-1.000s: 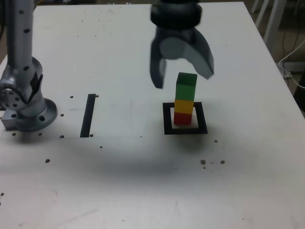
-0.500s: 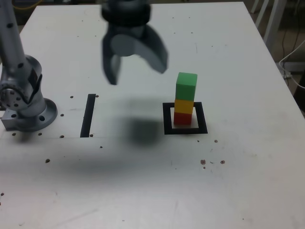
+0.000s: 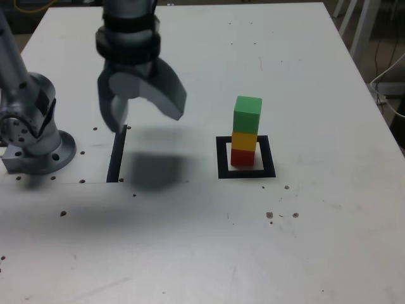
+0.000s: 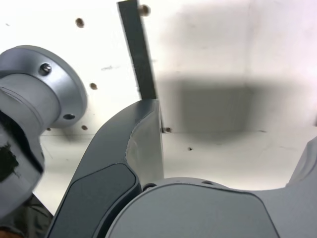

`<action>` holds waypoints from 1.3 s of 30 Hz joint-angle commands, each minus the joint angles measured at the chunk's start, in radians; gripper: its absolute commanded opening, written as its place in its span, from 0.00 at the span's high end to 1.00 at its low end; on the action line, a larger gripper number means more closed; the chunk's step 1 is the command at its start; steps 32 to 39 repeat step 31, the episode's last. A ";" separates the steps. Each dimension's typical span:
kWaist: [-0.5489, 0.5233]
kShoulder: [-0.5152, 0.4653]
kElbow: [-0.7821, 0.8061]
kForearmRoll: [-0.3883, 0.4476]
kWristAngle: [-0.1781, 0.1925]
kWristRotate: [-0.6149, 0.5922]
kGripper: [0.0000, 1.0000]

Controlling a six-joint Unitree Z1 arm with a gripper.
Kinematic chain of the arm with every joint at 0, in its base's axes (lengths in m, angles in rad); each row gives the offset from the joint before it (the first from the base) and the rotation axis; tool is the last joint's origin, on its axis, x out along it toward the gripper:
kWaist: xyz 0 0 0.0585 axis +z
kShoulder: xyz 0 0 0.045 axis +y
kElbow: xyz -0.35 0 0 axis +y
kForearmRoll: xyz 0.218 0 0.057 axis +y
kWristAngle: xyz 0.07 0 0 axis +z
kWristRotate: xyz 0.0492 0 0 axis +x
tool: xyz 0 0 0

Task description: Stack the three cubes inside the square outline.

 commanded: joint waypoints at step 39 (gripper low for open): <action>0.087 -0.016 0.252 -0.180 -0.008 0.029 0.00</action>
